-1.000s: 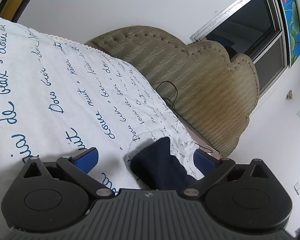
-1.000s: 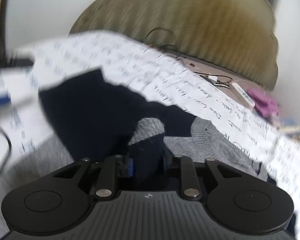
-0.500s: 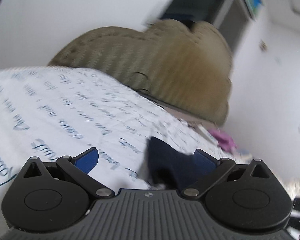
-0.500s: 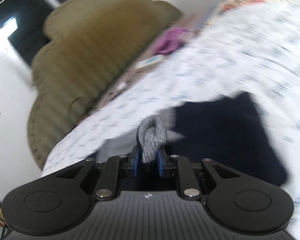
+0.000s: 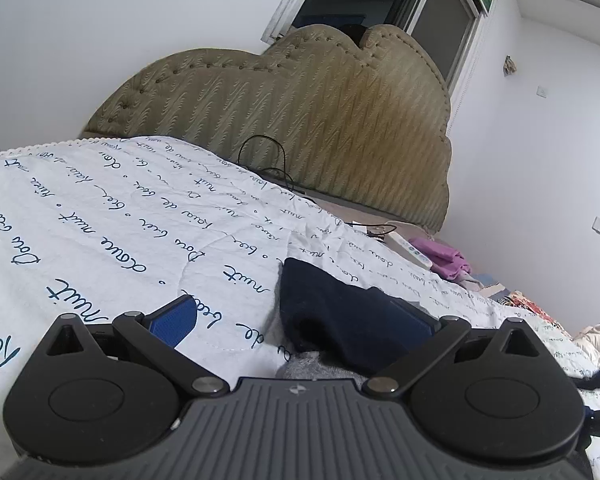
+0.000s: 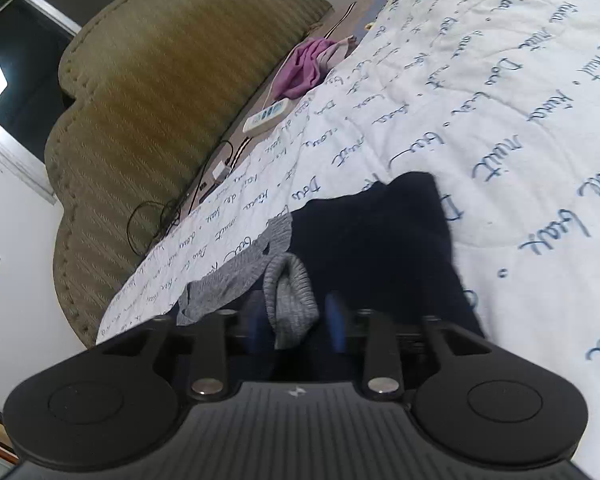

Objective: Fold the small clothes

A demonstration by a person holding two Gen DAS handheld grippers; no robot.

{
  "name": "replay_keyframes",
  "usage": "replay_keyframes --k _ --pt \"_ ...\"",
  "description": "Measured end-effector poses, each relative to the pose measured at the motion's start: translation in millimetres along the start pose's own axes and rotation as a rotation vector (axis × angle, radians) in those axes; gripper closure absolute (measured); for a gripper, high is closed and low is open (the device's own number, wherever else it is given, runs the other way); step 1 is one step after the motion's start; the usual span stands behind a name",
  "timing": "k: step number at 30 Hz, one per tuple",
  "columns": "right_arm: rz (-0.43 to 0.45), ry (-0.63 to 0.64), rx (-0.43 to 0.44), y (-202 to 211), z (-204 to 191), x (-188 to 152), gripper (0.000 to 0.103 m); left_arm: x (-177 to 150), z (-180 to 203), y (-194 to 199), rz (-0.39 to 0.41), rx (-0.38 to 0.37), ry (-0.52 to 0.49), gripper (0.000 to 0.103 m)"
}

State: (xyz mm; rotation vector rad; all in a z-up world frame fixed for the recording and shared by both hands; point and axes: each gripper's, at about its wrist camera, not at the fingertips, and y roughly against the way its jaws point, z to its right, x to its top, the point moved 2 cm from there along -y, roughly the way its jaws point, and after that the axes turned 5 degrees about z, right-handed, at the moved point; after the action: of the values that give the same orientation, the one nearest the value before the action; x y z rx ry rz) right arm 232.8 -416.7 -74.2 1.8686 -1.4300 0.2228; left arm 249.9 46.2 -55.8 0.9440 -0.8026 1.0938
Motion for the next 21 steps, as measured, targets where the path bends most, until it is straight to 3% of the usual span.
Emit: replay_keyframes --k 2,3,7,8,9,11,18,21 --pt "-0.009 0.019 0.001 -6 -7 -2 0.032 0 1 0 0.002 -0.002 -0.005 0.001" --pt "-0.021 0.032 -0.007 -12 -11 -4 0.026 0 1 -1 0.002 -0.002 -0.006 0.001" --pt "-0.082 0.1 -0.018 -34 -28 -13 0.027 0 1 -2 0.001 -0.001 -0.004 0.001" --pt "-0.088 0.133 -0.02 -36 -33 -15 0.036 0 0 -2 0.001 0.001 -0.002 0.001" --pt "-0.093 0.168 -0.03 -39 -37 -18 0.06 0 0 -2 0.0 0.002 0.0 0.001" --pt "-0.112 0.2 -0.066 -44 -39 -22 0.089 0 -1 -2 0.002 0.004 0.003 0.001" --pt "0.018 0.247 -0.067 -7 -39 -3 0.09 0 -2 -1 0.006 0.009 0.012 0.001" --pt "0.032 0.253 -0.119 7 -23 10 0.09 0 -1 -1 0.004 0.007 0.003 0.001"
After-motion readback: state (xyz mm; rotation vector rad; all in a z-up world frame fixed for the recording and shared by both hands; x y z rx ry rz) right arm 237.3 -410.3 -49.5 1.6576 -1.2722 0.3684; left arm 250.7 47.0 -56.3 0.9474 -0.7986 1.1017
